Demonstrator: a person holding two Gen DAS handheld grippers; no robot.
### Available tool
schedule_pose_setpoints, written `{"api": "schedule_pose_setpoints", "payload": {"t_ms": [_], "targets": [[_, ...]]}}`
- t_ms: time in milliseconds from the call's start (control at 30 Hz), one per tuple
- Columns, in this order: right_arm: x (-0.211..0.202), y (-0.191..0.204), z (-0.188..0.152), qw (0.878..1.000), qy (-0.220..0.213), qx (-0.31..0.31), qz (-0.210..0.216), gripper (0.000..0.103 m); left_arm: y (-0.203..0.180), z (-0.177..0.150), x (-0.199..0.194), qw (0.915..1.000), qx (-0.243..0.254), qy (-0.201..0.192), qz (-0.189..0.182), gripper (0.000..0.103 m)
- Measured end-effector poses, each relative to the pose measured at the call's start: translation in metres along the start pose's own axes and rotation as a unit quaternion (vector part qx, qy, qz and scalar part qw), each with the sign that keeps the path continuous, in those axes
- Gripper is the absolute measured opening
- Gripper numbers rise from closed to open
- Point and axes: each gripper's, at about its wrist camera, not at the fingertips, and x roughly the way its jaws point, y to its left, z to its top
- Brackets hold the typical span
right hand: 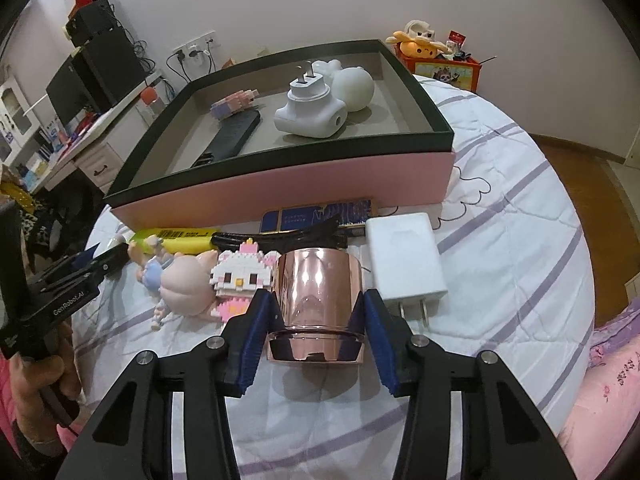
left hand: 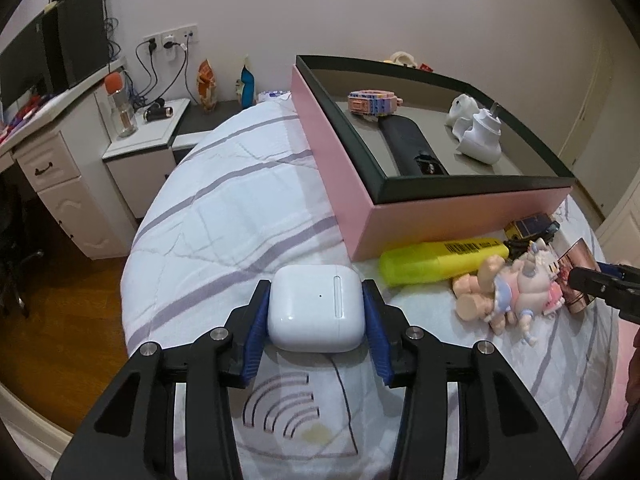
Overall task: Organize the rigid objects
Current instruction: 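Grasp the earbud case with the left tool while the right tool grasps the rose-gold cup, then carry the earbud case with the left tool while the right tool carries the cup over the box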
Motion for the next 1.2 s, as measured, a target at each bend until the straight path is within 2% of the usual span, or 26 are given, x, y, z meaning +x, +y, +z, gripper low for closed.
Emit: {"api": "schedule_pose_setpoints", "payload": {"t_ms": [300, 500, 667, 833, 967, 1200], "targets": [[-0.024, -0.007, -0.003, 0.999, -0.015, 0.016, 0.037, 0.048, -0.006, -0.005, -0.036, 0.9999, -0.007, -0.013, -0.003, 0.044], [-0.049, -0.004, 0.004, 0.998, -0.042, 0.010, 0.049, 0.048, -0.025, 0.009, -0.068, 0.9991, 0.004, -0.040, -0.011, 0.044], [-0.074, 0.004, 0.030, 0.996, -0.077, -0.015, 0.050, 0.048, -0.046, 0.038, -0.086, 0.9977, 0.016, -0.064, -0.017, 0.044], [-0.094, 0.016, 0.071, 0.991, -0.111, -0.057, 0.039, 0.048, -0.064, 0.069, -0.093, 0.9964, 0.024, -0.080, -0.015, 0.044], [-0.086, 0.021, 0.102, 0.990, -0.113, -0.078, 0.034, 0.048, -0.071, 0.093, -0.082, 0.9969, 0.010, -0.072, -0.028, 0.044], [-0.036, 0.022, 0.132, 0.993, -0.072, -0.090, 0.029, 0.048, -0.085, 0.121, -0.047, 0.9980, -0.005, -0.059, -0.024, 0.044]]}}
